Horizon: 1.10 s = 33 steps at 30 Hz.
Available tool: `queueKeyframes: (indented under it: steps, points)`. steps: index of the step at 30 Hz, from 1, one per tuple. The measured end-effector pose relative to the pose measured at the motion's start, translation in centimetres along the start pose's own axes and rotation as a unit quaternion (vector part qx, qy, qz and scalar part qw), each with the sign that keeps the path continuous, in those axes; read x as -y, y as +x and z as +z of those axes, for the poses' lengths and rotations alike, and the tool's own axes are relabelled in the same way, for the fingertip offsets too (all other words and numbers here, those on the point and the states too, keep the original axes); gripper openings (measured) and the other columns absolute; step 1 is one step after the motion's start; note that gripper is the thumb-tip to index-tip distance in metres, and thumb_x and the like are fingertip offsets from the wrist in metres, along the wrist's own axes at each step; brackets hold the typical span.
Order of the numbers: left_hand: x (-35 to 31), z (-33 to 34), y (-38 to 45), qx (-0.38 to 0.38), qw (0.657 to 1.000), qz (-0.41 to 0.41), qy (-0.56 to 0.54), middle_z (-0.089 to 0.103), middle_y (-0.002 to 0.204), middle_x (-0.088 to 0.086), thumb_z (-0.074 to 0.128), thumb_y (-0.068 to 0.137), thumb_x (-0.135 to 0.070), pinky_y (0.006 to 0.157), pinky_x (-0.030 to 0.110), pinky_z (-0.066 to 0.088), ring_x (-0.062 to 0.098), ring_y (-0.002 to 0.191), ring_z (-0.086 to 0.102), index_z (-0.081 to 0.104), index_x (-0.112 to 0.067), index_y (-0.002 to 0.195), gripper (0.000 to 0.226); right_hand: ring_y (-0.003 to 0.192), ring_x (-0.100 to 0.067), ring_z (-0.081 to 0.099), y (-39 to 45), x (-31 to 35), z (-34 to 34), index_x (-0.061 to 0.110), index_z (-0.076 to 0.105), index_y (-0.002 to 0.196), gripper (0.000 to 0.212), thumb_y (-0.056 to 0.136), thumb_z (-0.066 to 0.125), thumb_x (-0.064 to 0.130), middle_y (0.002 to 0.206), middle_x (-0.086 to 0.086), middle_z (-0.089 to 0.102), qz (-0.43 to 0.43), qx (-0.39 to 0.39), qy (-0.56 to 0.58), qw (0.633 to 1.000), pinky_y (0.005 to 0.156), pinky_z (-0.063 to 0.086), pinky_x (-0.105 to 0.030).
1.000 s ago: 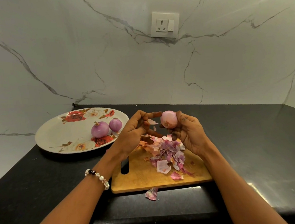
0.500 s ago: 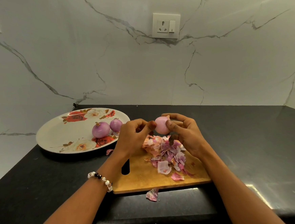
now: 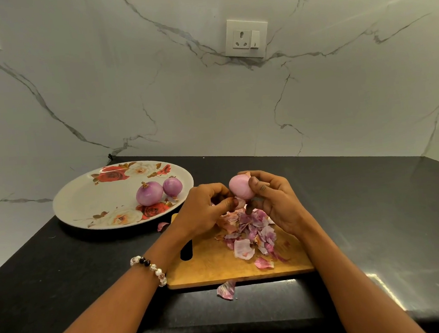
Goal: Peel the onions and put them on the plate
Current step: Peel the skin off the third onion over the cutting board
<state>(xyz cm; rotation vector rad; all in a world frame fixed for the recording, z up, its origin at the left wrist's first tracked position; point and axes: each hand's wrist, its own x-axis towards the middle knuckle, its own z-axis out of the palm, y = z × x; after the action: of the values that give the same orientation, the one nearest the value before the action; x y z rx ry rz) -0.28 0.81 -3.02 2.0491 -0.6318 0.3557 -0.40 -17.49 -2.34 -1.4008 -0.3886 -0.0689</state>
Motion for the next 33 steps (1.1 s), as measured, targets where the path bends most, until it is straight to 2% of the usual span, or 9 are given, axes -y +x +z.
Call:
queueKeyframes:
  steps: [4,7,10,13,15,18,23,26,33]
  points:
    - [-0.1,-0.1,-0.1,0.007,1.000,0.020,0.004,0.066,0.078,-0.007,0.065,0.088,-0.021,0.062,0.012,0.049,0.006,0.073,0.060,0.065,-0.022,0.086,0.002,0.091,-0.024,0.068,0.1,0.0,-0.2,0.011,0.066,0.109,0.031,0.086,0.055,0.028,0.111,-0.015,0.065,0.007,-0.031,0.040,0.999,0.069,0.060,-0.028]
    - [-0.1,-0.2,-0.1,-0.010,1.000,0.021,-0.010,0.068,0.081,-0.006,0.066,0.087,-0.018,0.064,0.012,0.050,0.004,0.075,0.062,0.066,-0.022,0.091,0.005,0.088,-0.023,0.066,0.2,0.0,-0.3,0.012,0.065,0.109,0.026,0.092,0.052,0.026,0.113,-0.018,0.063,0.021,-0.053,0.071,0.996,0.067,0.059,-0.027]
    - [0.2,-0.2,0.1,-0.042,0.998,0.039,0.021,0.067,0.087,-0.008,0.069,0.085,-0.016,0.068,0.007,0.048,0.002,0.079,0.062,0.067,-0.022,0.097,0.014,0.084,-0.020,0.067,0.2,-0.2,-0.4,0.010,0.066,0.112,0.022,0.100,0.048,0.016,0.111,-0.014,0.065,0.027,-0.035,0.040,0.998,0.067,0.059,-0.028]
    - [0.5,-0.3,0.3,-0.075,0.993,0.062,0.064,0.063,0.091,-0.007,0.071,0.082,-0.012,0.071,0.007,0.048,0.005,0.082,0.060,0.072,-0.016,0.096,0.015,0.086,-0.022,0.069,0.1,-0.2,-0.4,0.012,0.066,0.116,0.023,0.097,0.054,0.014,0.105,-0.005,0.070,0.023,-0.030,0.019,0.999,0.066,0.059,-0.028]
    - [0.7,-0.2,0.4,-0.100,0.989,0.072,0.079,0.066,0.091,-0.003,0.070,0.083,-0.013,0.069,0.012,0.049,0.008,0.081,0.060,0.072,-0.014,0.094,0.011,0.090,-0.024,0.069,0.1,0.0,-0.4,0.014,0.066,0.118,0.030,0.089,0.061,0.019,0.102,-0.001,0.072,0.024,-0.023,0.025,0.999,0.068,0.059,-0.028]
    - [0.8,-0.1,0.5,-0.143,0.980,0.098,0.099,0.068,0.090,0.003,0.063,0.088,-0.013,0.070,0.025,0.053,0.013,0.082,0.061,0.071,-0.010,0.094,0.010,0.096,-0.028,0.069,0.0,0.1,-0.2,0.013,0.068,0.116,0.034,0.084,0.064,0.022,0.115,-0.011,0.067,0.029,-0.015,0.026,0.999,0.070,0.060,-0.031]
    - [0.1,0.0,0.4,-0.162,0.972,0.152,0.073,0.063,0.097,0.002,0.067,0.084,-0.010,0.072,0.004,0.045,0.002,0.083,0.057,0.069,-0.009,0.102,0.019,0.102,-0.034,0.069,0.1,0.1,0.0,0.007,0.068,0.114,0.030,0.089,0.056,0.019,0.120,-0.013,0.064,0.047,-0.008,0.062,0.997,0.072,0.062,-0.036]
    - [-0.1,0.0,0.3,-0.156,0.972,0.160,0.067,0.059,0.096,0.001,0.073,0.079,-0.011,0.068,0.005,0.046,0.006,0.081,0.057,0.071,-0.012,0.098,0.019,0.106,-0.037,0.068,0.1,0.0,-0.1,0.005,0.066,0.116,0.027,0.095,0.051,0.012,0.121,-0.015,0.064,0.045,0.008,0.078,0.996,0.072,0.063,-0.038]
    - [-0.1,0.1,0.2,-0.179,0.971,0.138,0.078,0.054,0.097,-0.001,0.078,0.074,-0.017,0.070,0.006,0.044,0.010,0.091,0.052,0.073,-0.013,0.087,0.015,0.107,-0.038,0.067,0.0,0.2,0.0,0.008,0.065,0.119,0.038,0.081,0.063,0.017,0.127,-0.021,0.058,0.037,0.015,0.041,0.998,0.074,0.062,-0.041]
